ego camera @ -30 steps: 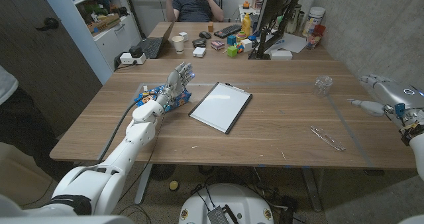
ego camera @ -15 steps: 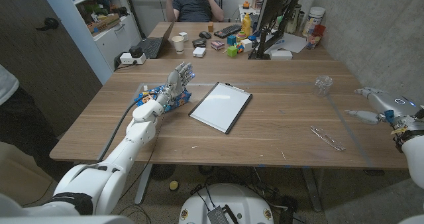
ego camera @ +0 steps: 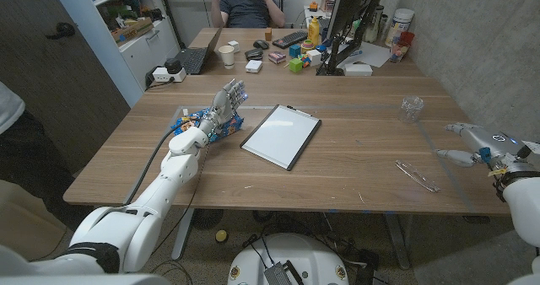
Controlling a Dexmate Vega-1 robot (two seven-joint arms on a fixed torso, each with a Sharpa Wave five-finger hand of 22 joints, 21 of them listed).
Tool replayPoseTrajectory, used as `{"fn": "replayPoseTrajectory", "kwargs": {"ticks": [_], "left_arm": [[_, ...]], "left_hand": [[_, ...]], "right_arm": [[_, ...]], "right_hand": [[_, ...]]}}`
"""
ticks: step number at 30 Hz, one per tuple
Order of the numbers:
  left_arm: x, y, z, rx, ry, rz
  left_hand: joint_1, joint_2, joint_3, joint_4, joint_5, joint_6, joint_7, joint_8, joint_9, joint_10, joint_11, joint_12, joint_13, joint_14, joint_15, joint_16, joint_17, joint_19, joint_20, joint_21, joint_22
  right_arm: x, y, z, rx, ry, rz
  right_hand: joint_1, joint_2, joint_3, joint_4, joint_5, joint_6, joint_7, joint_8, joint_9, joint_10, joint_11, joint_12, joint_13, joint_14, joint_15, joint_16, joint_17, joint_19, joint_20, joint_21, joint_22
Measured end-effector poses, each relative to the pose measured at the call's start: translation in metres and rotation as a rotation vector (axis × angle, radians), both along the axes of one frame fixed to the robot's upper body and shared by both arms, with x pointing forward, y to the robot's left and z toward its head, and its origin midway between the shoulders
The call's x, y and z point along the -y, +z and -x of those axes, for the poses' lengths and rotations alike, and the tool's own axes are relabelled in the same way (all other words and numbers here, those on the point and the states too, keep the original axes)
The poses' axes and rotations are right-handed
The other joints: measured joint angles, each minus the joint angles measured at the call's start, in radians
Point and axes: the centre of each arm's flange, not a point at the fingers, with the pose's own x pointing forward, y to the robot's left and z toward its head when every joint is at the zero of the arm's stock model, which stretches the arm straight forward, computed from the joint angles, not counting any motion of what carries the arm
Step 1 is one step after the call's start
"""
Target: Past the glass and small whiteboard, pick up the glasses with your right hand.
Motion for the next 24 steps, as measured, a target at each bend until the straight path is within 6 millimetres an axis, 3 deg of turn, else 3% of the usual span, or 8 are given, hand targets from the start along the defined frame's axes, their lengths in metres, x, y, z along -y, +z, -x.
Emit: {"fn": "replayPoseTrajectory", "kwargs": {"ticks": [14,24], "left_arm": [[0.001,0.001,-0.002,-0.001,0.0,-0.008],[-0.002,0.003,-0.004,-0.005,0.005,-0.008]], "left_hand": [[0.0,0.0,-0.007,0.001,0.0,0.0,0.0,0.0,0.0,0.0,0.0,0.0,0.0,0.0,0.0,0.0,0.0,0.0,0.0,0.0,0.0],[0.0,0.0,-0.007,0.001,0.0,0.0,0.0,0.0,0.0,0.0,0.0,0.0,0.0,0.0,0.0,0.0,0.0,0.0,0.0,0.0,0.0]], "right_arm": [[-0.013,-0.016,-0.018,-0.054,0.038,0.007],[-0.011,-0.025,-0.031,-0.07,0.032,-0.009]], "right_hand": [[0.0,0.0,-0.004,0.004,0.0,0.0,0.0,0.0,0.0,0.0,0.0,0.0,0.0,0.0,0.0,0.0,0.0,0.004,-0.004,0.0,0.0],[0.0,0.0,-0.008,0.008,0.0,0.0,0.0,0.0,0.0,0.0,0.0,0.0,0.0,0.011,0.0,0.005,0.0,0.009,0.002,0.0,0.0]]}}
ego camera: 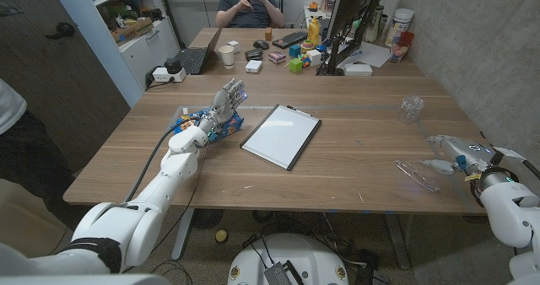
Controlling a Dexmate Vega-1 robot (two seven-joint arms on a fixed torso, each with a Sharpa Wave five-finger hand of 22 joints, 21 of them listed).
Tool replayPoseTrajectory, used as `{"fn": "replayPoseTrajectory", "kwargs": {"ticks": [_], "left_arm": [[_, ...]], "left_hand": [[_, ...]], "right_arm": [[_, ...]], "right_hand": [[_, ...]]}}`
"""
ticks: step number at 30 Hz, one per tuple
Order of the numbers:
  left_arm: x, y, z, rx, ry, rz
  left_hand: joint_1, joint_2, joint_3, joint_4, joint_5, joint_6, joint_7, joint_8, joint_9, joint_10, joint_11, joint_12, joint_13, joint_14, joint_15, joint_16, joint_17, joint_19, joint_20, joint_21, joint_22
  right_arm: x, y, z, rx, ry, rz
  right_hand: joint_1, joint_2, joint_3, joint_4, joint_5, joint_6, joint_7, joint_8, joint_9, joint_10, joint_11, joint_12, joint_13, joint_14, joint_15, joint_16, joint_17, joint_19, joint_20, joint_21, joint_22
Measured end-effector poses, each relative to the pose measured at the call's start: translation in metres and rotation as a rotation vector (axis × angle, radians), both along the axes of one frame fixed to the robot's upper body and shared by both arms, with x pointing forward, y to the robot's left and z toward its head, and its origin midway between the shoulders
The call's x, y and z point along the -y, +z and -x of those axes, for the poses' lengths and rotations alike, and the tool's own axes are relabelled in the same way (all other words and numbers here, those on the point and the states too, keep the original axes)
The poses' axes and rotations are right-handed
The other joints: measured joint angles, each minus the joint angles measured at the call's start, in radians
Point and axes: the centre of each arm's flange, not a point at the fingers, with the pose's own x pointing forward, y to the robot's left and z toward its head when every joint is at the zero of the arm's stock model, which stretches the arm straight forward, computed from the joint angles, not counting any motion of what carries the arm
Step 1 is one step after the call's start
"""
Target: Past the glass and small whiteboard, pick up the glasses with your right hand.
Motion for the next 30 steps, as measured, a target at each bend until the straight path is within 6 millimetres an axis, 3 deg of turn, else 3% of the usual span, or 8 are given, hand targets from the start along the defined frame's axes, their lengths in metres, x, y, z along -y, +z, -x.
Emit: {"fn": "replayPoseTrajectory", "kwargs": {"ticks": [30], "left_arm": [[-0.004,0.001,-0.007,-0.014,0.011,0.0]], "left_hand": [[0.0,0.0,-0.003,-0.003,0.0,0.0,0.0,0.0,0.0,0.0,0.0,0.0,0.0,0.0,0.0,0.0,0.0,0.0,0.0,0.0,0.0]], "right_arm": [[-0.011,-0.019,-0.023,-0.096,0.03,-0.027]], "right_hand": [[0.0,0.0,-0.017,0.005,0.006,0.022,-0.004,0.0,0.0,0.025,0.007,0.0,0.0,0.039,0.0,0.01,0.0,0.029,0.0,0.008,0.0]]}}
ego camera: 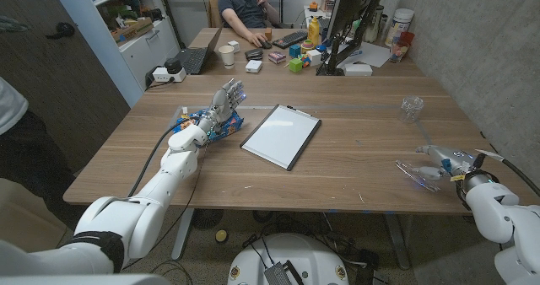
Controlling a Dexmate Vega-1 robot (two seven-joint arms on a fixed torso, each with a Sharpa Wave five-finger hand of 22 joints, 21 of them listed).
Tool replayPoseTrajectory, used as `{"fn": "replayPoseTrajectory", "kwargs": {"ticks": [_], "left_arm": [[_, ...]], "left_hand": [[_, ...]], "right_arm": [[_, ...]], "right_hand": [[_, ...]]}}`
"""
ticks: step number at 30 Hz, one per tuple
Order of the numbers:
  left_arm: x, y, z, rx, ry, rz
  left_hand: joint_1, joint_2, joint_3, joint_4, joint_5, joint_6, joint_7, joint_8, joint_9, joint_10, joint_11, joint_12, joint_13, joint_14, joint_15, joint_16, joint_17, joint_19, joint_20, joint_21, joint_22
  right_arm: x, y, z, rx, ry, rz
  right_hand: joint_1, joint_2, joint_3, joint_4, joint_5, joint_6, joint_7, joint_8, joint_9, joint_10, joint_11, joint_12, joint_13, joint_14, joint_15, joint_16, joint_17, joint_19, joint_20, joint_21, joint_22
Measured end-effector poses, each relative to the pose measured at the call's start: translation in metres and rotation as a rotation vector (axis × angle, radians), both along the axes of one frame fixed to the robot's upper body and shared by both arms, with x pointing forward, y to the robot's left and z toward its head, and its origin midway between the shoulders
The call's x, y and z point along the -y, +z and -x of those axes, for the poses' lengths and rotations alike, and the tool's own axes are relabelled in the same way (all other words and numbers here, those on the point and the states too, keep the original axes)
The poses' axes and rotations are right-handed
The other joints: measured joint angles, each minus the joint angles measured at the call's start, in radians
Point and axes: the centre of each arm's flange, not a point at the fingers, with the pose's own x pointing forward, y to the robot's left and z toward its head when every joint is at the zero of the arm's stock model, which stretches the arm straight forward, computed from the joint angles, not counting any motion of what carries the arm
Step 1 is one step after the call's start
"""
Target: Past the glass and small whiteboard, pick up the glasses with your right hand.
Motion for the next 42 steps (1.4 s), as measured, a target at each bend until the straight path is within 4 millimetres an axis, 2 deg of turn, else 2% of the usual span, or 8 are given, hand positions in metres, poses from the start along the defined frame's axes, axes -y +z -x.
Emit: {"fn": "replayPoseTrajectory", "kwargs": {"ticks": [19,24,30,34,36,42], "left_arm": [[0.0,0.001,0.0,0.005,-0.002,-0.001],[0.0,0.001,0.001,0.005,-0.002,-0.001],[-0.001,0.001,0.001,0.006,0.0,-0.001],[-0.001,0.001,0.001,0.007,0.0,-0.001],[-0.001,0.001,0.001,0.007,0.001,-0.001],[-0.001,0.001,0.001,0.007,0.002,-0.001]], "left_hand": [[0.0,0.0,-0.004,0.004,0.0,0.0,0.0,0.0,0.0,0.0,0.0,0.0,0.0,0.0,0.0,0.0,0.0,0.0,0.0,0.0,0.0],[0.0,0.0,-0.004,0.004,0.007,0.0,0.0,0.0,0.0,0.0,0.0,0.0,0.0,0.0,0.0,0.0,0.0,0.0,0.0,0.0,0.0],[0.0,0.0,-0.004,0.004,0.007,0.0,0.0,0.0,0.0,0.0,0.0,0.0,0.0,0.0,0.0,0.0,0.0,0.0,0.0,0.0,0.0],[0.0,0.0,-0.004,0.004,0.007,0.0,0.0,0.0,0.0,0.0,0.0,0.0,0.0,0.0,0.0,0.0,0.0,0.0,0.0,0.0,0.0],[0.0,0.0,-0.004,0.004,0.007,0.0,0.0,0.0,0.0,0.0,0.0,0.0,0.0,0.0,0.0,0.0,0.0,0.0,0.0,0.0,0.0],[0.004,0.004,-0.004,0.004,0.007,0.0,0.0,0.0,0.0,0.0,0.0,0.0,0.0,0.0,0.0,0.0,0.0,0.0,0.0,0.0,0.0]], "right_arm": [[-0.008,-0.009,-0.008,-0.045,-0.011,0.024],[-0.009,-0.011,-0.01,-0.056,-0.02,0.028],[-0.01,-0.013,-0.013,-0.067,-0.03,0.033],[-0.009,-0.013,-0.013,-0.072,-0.038,0.032],[-0.011,-0.014,-0.015,-0.079,-0.035,0.038],[-0.011,-0.016,-0.017,-0.094,-0.044,0.039]], "right_hand": [[0.0,0.0,-0.005,0.003,0.008,0.031,0.009,0.013,0.0,0.004,-0.004,0.0,0.0,0.0,0.0,0.0,0.0,0.0,0.0,0.0,0.0],[0.004,-0.004,-0.005,0.003,0.011,0.036,0.01,0.013,0.0,0.007,-0.007,0.0,0.0,0.0,0.0,0.0,0.0,0.014,-0.007,0.0,0.0],[0.031,0.016,0.001,-0.003,0.015,0.04,0.007,0.013,0.0,0.007,-0.007,0.0,0.0,0.0,0.0,-0.004,0.0,0.021,-0.014,0.0,0.0],[0.045,0.017,0.006,-0.008,0.019,0.041,0.005,0.013,0.0,0.007,-0.007,0.0,0.0,0.0,0.0,-0.005,0.0,0.022,-0.015,0.0,0.0],[0.069,0.023,0.01,-0.018,0.023,0.041,0.005,0.012,0.0,0.011,-0.011,0.0,0.0,0.0,0.0,-0.006,-0.001,0.025,-0.018,0.0,0.0],[0.123,0.029,0.021,-0.031,0.026,0.036,-0.008,0.009,0.0,0.006,-0.022,0.0,0.0,0.0,0.0,-0.009,-0.002,0.036,-0.029,0.0,0.0]]}}
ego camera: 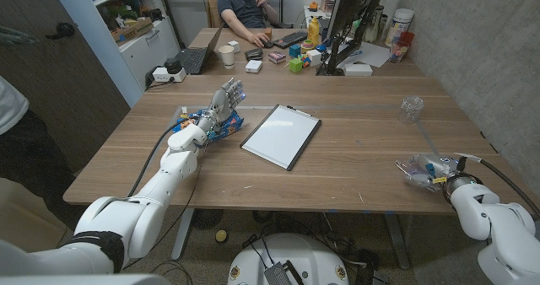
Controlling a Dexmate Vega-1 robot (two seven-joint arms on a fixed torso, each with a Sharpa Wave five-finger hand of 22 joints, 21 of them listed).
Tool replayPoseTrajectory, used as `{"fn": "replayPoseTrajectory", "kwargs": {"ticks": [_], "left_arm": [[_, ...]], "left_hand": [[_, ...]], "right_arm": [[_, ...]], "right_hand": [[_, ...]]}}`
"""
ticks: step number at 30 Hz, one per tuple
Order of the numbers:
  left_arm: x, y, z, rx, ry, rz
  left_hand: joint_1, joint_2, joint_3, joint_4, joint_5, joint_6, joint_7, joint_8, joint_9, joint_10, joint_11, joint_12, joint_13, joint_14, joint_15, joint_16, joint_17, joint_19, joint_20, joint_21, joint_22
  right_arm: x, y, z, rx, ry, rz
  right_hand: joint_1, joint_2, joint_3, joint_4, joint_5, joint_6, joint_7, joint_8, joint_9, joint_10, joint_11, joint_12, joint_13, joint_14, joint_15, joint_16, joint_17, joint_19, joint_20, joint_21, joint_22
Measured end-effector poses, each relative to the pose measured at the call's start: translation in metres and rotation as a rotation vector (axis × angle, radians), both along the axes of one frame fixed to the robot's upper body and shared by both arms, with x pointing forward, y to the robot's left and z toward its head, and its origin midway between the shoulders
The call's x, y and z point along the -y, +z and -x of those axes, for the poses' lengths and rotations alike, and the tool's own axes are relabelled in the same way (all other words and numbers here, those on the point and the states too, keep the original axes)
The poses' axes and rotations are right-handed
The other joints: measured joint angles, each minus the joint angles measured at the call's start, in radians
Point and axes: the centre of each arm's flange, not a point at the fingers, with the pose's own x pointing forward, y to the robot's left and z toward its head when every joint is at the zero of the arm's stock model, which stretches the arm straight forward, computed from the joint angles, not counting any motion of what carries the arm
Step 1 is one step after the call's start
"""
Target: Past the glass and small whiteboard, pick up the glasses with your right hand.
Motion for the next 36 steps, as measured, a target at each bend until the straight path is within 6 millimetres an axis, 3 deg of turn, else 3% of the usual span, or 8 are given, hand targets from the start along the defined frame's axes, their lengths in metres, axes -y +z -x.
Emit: {"fn": "replayPoseTrajectory", "kwargs": {"ticks": [5,12,17,23,26,32,36], "left_arm": [[0.0,0.001,0.0,0.001,0.0,0.0],[-0.001,0.001,-0.001,0.001,0.003,-0.001],[-0.002,0.002,-0.001,0.003,0.004,-0.002],[-0.002,0.002,-0.002,0.001,0.003,-0.003],[-0.003,0.003,-0.003,0.002,0.002,-0.002],[-0.004,0.003,-0.006,-0.002,0.001,0.003],[-0.006,0.003,-0.008,-0.005,-0.001,0.008]], "left_hand": [[0.0,0.0,0.0,0.0,0.0,0.0,0.0,0.0,0.0,0.0,0.0,0.0,0.0,0.0,0.0,0.0,0.0,0.0,0.0,0.0,0.0],[0.0,0.0,0.0,0.0,0.0,0.0,0.0,0.0,0.0,0.0,0.0,0.0,0.0,0.0,0.0,0.0,0.0,0.0,0.0,0.0,0.0],[0.0,0.0,0.0,0.0,0.0,0.0,0.0,0.0,0.0,0.0,0.0,0.0,0.0,0.0,0.0,0.0,0.0,0.0,0.0,0.0,0.0],[0.0,0.0,0.0,0.0,0.0,0.0,0.0,0.0,0.0,0.0,0.0,0.0,0.0,0.0,0.0,0.0,0.0,0.0,0.0,0.0,0.0],[0.0,0.0,0.0,0.0,0.0,0.0,0.0,0.0,0.0,0.0,0.0,0.0,0.0,0.0,0.0,0.0,0.0,0.0,0.0,0.0,0.0],[0.0,0.0,0.0,0.0,0.0,0.0,0.0,0.0,0.0,0.0,0.0,0.0,0.0,0.0,0.0,0.0,0.0,0.0,0.0,0.0,0.0],[0.0,0.0,0.0,0.0,0.0,0.0,0.0,0.0,0.0,0.0,0.0,0.0,0.0,0.0,0.0,0.0,0.0,0.0,0.0,0.0,0.0]], "right_arm": [[-0.002,-0.001,-0.003,-0.014,-0.002,0.004],[-0.004,0.0,-0.006,-0.016,-0.008,0.018],[-0.006,0.001,-0.007,-0.016,-0.015,0.03],[-0.008,0.003,-0.009,-0.018,-0.029,0.045],[-0.009,0.004,-0.01,-0.02,-0.033,0.053],[-0.01,0.005,-0.012,-0.022,-0.043,0.06],[-0.01,0.006,-0.013,-0.021,-0.048,0.064]], "right_hand": [[0.07,0.018,0.006,-0.006,0.004,0.015,-0.014,0.0,0.0,0.012,-0.018,0.0,0.0,0.024,0.0,0.002,0.003,0.033,-0.032,0.003,0.0],[0.188,0.047,0.009,-0.003,-0.006,0.107,-0.044,0.017,0.0,0.107,-0.043,0.016,0.0,0.144,-0.004,0.044,0.012,0.174,-0.076,0.035,0.006],[0.246,0.067,0.002,0.004,-0.016,0.199,-0.048,0.04,0.004,0.195,-0.038,0.037,0.005,0.237,-0.008,0.079,0.017,0.255,-0.1,0.057,0.008],[0.286,0.096,0.001,0.005,-0.025,0.263,-0.051,0.046,0.005,0.257,-0.036,0.047,0.008,0.357,-0.018,0.122,0.03,0.305,-0.105,0.074,0.018],[0.324,0.105,-0.009,0.015,-0.035,0.284,-0.046,0.046,0.006,0.293,-0.022,0.062,0.027,0.451,-0.029,0.196,0.086,0.323,-0.123,0.093,0.031],[0.394,0.108,-0.043,0.013,-0.044,0.362,-0.025,0.057,0.026,0.398,0.008,0.148,0.084,0.59,-0.064,0.329,0.231,0.361,-0.139,0.158,0.064],[0.432,0.102,-0.066,0.016,-0.052,0.391,-0.01,0.073,0.057,0.453,0.006,0.227,0.141,0.674,-0.091,0.422,0.342,0.385,-0.141,0.22,0.105]]}}
